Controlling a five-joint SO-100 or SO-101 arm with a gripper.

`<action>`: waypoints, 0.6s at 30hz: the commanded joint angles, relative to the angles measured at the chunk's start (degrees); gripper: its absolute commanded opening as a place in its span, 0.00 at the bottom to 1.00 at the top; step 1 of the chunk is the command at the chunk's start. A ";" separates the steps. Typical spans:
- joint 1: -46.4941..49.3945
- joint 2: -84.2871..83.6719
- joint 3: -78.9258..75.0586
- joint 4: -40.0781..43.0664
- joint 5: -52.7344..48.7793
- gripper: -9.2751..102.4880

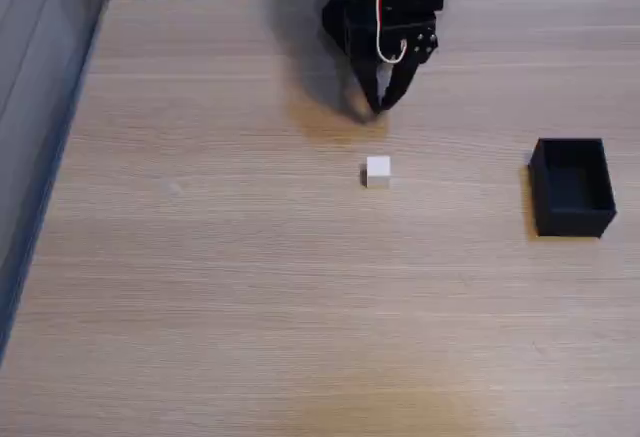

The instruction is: Pick a white block and place it in the black box.

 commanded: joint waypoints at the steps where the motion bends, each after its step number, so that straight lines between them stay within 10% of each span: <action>1: 1.05 -4.48 -3.87 -3.96 3.96 0.08; 18: 7.38 -12.66 -0.88 -13.01 -0.97 0.32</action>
